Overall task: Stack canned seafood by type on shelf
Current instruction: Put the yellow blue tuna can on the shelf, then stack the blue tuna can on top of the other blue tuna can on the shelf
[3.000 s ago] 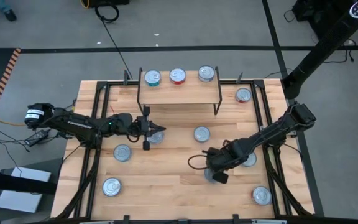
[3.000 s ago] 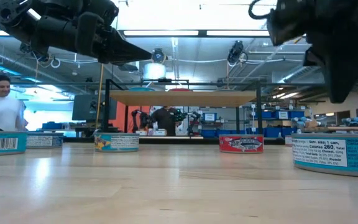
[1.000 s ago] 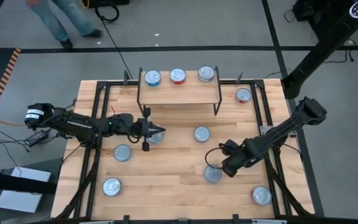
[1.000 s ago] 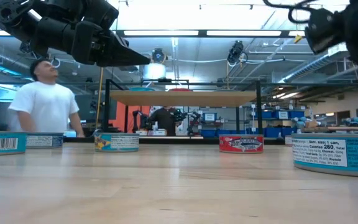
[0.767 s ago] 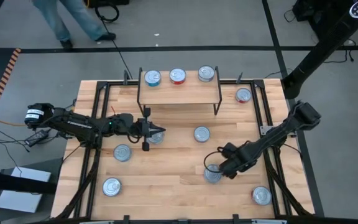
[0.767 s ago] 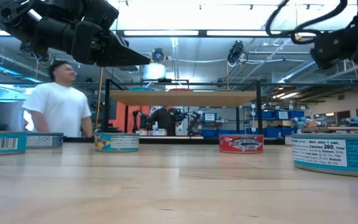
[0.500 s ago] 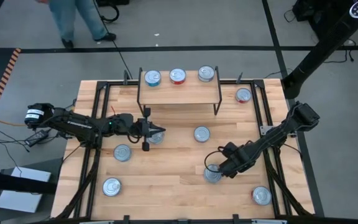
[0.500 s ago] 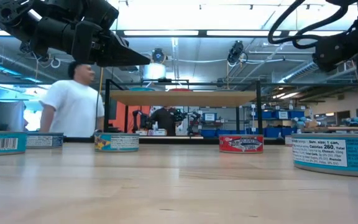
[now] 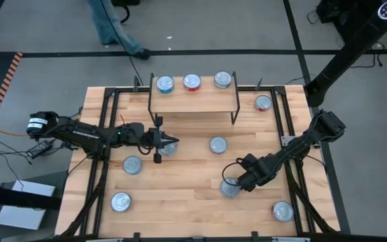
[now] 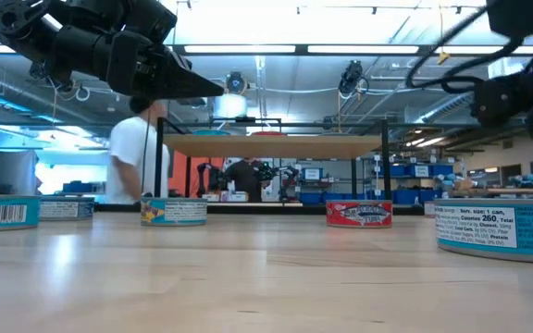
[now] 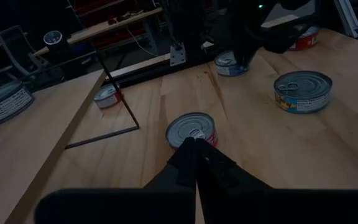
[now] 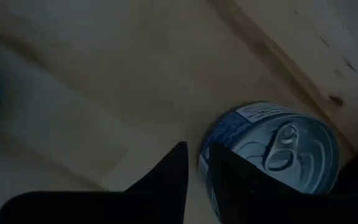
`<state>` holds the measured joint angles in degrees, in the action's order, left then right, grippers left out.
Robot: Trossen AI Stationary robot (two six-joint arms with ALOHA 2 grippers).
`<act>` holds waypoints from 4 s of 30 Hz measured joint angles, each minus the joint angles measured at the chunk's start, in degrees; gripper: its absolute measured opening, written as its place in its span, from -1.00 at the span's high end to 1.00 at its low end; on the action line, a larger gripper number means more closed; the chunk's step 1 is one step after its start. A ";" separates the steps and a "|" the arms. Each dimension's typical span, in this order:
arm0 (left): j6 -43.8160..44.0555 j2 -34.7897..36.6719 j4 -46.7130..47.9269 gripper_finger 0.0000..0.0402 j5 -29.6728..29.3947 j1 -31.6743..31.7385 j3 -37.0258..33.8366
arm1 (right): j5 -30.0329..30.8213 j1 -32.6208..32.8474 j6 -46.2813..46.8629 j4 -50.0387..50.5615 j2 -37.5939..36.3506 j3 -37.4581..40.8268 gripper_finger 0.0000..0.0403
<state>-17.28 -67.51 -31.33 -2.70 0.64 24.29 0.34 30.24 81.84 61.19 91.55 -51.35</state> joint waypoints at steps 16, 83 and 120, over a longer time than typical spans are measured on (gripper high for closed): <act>0.11 0.00 -0.02 0.97 0.00 0.00 0.00 | -1.23 -0.04 1.57 3.80 -0.07 -1.52 0.93; 0.15 0.00 -0.02 0.97 0.00 0.00 -0.07 | 22.32 -9.01 -21.57 -82.11 -2.69 16.31 1.00; -0.06 0.00 -0.02 0.97 0.00 -0.02 -0.07 | 20.95 -9.05 -18.70 -82.77 -2.67 19.18 0.39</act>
<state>-17.34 -67.51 -31.35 -2.70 0.63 24.23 21.29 21.19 63.15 -21.58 88.88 -32.17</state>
